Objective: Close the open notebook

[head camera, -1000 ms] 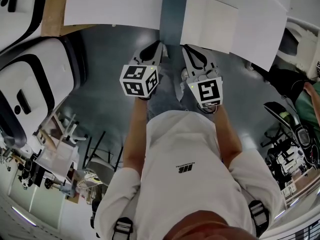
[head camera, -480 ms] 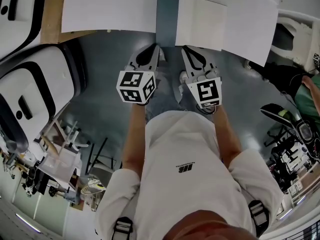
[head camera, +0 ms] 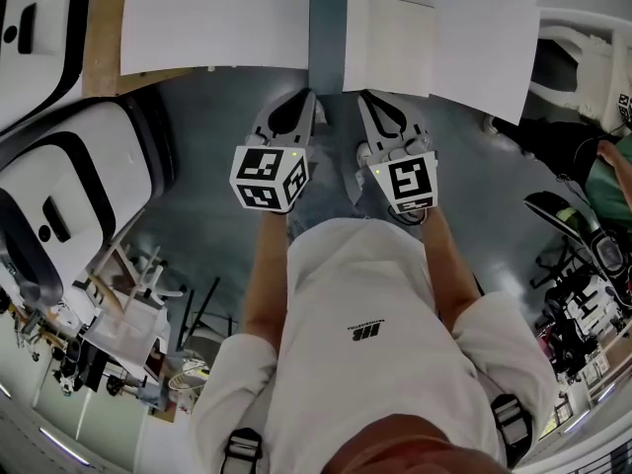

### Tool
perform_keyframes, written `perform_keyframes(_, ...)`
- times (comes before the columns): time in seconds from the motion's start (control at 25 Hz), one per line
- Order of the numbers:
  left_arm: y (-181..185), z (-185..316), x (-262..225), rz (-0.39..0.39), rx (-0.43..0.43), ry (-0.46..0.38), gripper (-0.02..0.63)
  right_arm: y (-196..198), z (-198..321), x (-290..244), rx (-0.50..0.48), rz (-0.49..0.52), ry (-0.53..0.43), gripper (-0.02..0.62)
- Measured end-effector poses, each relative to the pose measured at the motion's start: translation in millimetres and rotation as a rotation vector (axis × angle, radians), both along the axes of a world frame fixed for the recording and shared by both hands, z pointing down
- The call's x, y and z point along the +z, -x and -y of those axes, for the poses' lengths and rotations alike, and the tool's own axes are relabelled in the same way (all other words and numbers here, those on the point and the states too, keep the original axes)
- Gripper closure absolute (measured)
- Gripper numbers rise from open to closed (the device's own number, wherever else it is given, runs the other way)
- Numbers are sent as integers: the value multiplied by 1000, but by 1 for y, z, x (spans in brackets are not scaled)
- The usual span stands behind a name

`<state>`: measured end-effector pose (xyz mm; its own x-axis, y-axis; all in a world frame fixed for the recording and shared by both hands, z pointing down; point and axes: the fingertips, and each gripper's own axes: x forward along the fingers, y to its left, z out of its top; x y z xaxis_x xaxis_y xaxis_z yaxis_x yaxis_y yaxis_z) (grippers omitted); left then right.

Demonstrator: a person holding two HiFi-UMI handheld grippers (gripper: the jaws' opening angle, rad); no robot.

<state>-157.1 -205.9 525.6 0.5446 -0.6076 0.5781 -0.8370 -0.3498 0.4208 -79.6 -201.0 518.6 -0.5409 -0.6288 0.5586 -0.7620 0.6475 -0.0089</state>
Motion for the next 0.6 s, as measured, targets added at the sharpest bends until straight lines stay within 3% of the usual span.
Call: perform_keyframes(0.6, -45, -4, -27, -14, 74, -53, 606, -36, -11, -9, 63, 11, -15, 598)
